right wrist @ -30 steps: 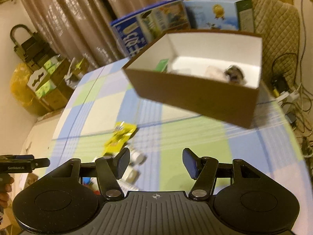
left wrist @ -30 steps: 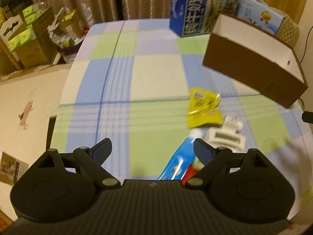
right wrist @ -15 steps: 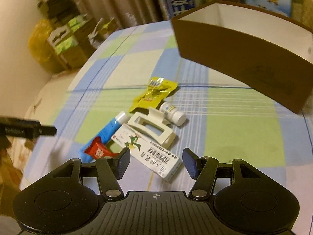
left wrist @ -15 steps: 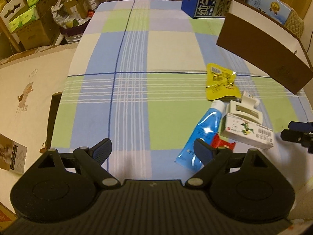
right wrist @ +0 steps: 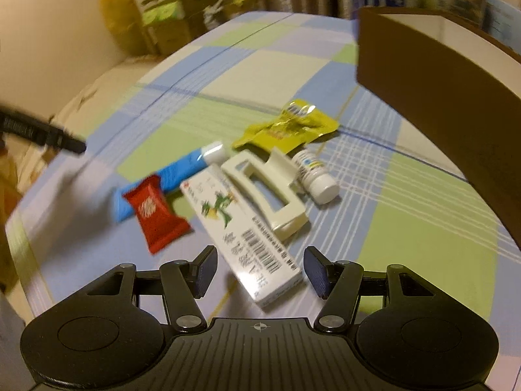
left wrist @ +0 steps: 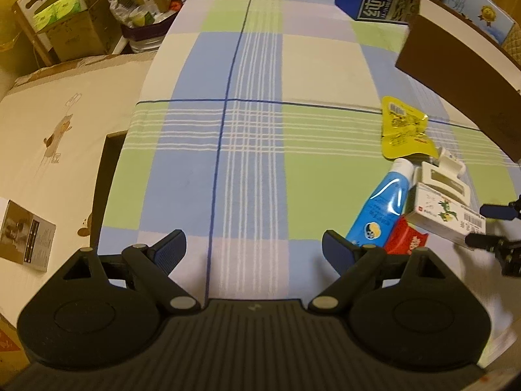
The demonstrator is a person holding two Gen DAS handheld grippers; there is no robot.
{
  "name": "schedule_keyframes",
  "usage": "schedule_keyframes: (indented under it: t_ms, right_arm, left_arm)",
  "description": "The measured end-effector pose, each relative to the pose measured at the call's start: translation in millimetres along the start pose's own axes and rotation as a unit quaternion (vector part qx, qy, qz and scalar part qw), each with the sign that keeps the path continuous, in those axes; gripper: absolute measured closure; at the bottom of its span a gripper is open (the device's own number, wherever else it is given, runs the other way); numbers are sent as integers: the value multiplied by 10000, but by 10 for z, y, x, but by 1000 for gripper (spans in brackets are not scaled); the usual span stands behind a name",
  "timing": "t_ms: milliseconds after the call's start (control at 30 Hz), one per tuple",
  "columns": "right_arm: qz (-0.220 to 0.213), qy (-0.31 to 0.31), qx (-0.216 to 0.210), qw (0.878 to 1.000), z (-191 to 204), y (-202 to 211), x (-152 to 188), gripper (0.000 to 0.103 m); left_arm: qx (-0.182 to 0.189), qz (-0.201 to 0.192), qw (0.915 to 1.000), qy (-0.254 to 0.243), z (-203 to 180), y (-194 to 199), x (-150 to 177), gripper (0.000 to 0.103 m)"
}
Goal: Organize objects
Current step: 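Grasp the white medicine carton with the right gripper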
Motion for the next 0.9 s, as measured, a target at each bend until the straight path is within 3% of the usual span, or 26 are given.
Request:
schedule_keyframes:
  t_ms: [33,100,233,600,767,900]
  right_arm:
    - [-20,130,59,9999,25,-3,19,46]
    - [27,362,211,9991,74,-28,70,57]
    - [46,513,262,9983,143,27,203,61]
    - [540,-212,81,9983,99,305,781,64]
    - [230,-407,-31,9989,88,419,606,59]
    - [157,-216,49,9996,145,290,364,56]
  left_arm:
    - [-12,5,10000,22,7,-5,1,15]
    - [-29,22,10000,67,26,-19,9,15]
    - [-38,66,9999,105,26,-40,39,15]
    - [209,127,9997,-101,-289,-84,113,15]
    - [282,134,9993,-201,-421,-89,120,15]
    - [333,135,9990,-253,-523,-90,133,15]
Point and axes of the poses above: each gripper's, at about its wrist camera, not at the fingertips, and y roughly against the way its jaws point, z to its left, x to its underside, the point moved 8 cm from there along -y, roughly the way its jaws point, and after that the axes turned 7 degrees about z, right-handed, at the moved point
